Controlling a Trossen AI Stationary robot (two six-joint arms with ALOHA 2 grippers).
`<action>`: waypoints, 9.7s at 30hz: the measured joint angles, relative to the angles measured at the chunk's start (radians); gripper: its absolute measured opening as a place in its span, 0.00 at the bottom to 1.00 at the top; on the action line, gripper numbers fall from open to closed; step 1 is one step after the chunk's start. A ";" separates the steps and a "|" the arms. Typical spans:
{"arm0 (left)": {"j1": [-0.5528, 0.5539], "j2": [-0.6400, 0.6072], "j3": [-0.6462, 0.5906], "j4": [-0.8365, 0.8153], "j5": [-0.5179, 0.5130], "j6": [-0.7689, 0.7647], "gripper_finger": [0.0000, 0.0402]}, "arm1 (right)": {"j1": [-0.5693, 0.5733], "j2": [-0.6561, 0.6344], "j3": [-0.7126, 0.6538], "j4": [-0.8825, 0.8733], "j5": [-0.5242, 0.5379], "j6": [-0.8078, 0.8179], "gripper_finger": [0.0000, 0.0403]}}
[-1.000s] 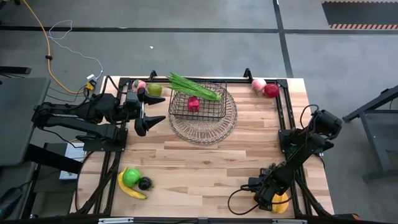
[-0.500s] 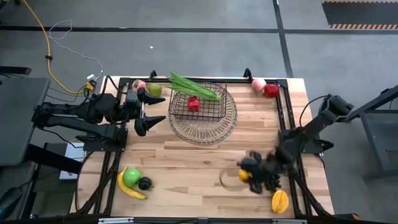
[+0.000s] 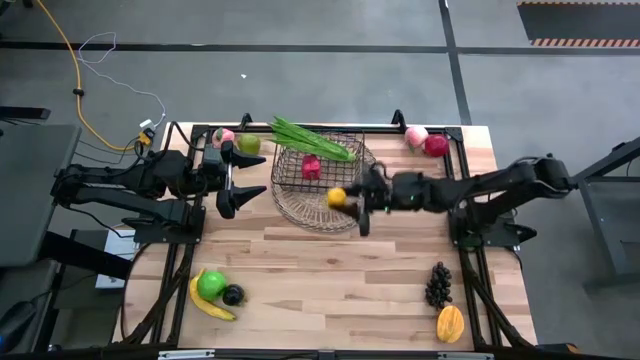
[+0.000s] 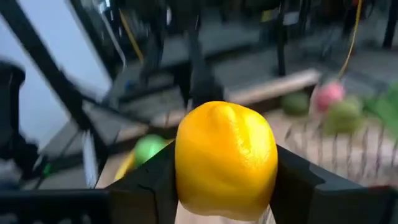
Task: Build produce basket
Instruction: Put the lemon into the black wire basket, then put the apple into the black wire basket
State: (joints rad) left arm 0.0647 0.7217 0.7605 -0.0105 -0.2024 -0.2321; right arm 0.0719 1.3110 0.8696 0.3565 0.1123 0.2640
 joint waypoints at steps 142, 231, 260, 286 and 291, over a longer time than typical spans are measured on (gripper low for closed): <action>0.000 0.000 0.000 -0.023 -0.019 -0.019 0.98 | -0.116 -0.278 -0.138 -0.263 -0.128 -0.168 0.83; -0.831 0.768 0.080 -0.920 0.337 -0.086 0.98 | -0.116 -0.279 -0.138 -0.316 -0.127 -0.113 0.83; -0.786 0.721 0.071 -0.957 0.334 -0.082 0.89 | -0.116 -0.278 -0.138 -0.317 -0.127 -0.081 0.83; 0.019 0.174 0.159 -0.317 0.102 0.034 0.88 | -0.116 -0.278 -0.138 -0.311 -0.127 -0.081 0.83; 0.057 0.176 -0.008 -0.014 0.136 -0.017 0.88 | -0.116 -0.278 -0.138 -0.307 -0.127 -0.089 0.83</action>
State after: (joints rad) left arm 0.1215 0.8979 0.7530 -0.0244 -0.0664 -0.2494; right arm -0.0444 1.0332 0.7315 0.0490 -0.0151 0.1749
